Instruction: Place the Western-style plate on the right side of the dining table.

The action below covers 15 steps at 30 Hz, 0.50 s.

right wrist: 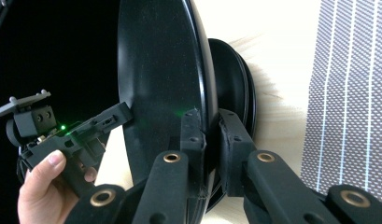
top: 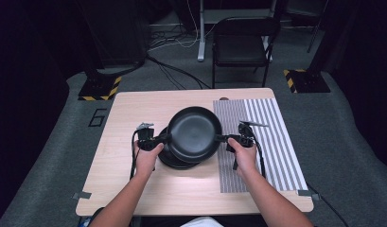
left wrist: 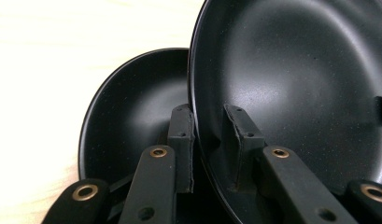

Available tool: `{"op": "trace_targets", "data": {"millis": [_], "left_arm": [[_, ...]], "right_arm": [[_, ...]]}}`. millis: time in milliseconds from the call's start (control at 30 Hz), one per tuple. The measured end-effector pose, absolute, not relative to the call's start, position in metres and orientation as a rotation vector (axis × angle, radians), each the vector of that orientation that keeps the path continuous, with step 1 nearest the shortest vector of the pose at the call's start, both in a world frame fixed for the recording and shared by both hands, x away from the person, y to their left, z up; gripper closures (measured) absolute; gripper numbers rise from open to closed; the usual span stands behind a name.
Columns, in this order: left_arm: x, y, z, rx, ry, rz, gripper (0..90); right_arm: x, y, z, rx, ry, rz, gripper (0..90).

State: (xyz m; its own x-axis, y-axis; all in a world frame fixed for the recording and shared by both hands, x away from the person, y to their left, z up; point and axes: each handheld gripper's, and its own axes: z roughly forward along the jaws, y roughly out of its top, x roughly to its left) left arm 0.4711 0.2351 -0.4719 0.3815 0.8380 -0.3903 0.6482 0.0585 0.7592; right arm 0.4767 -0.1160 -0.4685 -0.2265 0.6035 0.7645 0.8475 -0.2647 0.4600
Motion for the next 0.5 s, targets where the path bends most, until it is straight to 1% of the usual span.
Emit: {"op": "trace_targets", "data": {"millis": [200, 500], "left_arm": [[0.472, 0.231, -0.466, 1.670, 1.315, 0.260, 73.6], [0.472, 0.225, -0.462, 1.671, 1.298, 0.250, 73.5]], "right_arm": [[0.475, -0.120, -0.465, -1.789, -1.720, -1.506, 82.1], [0.470, -0.127, -0.458, -1.794, -1.735, -1.526, 82.0]]}}
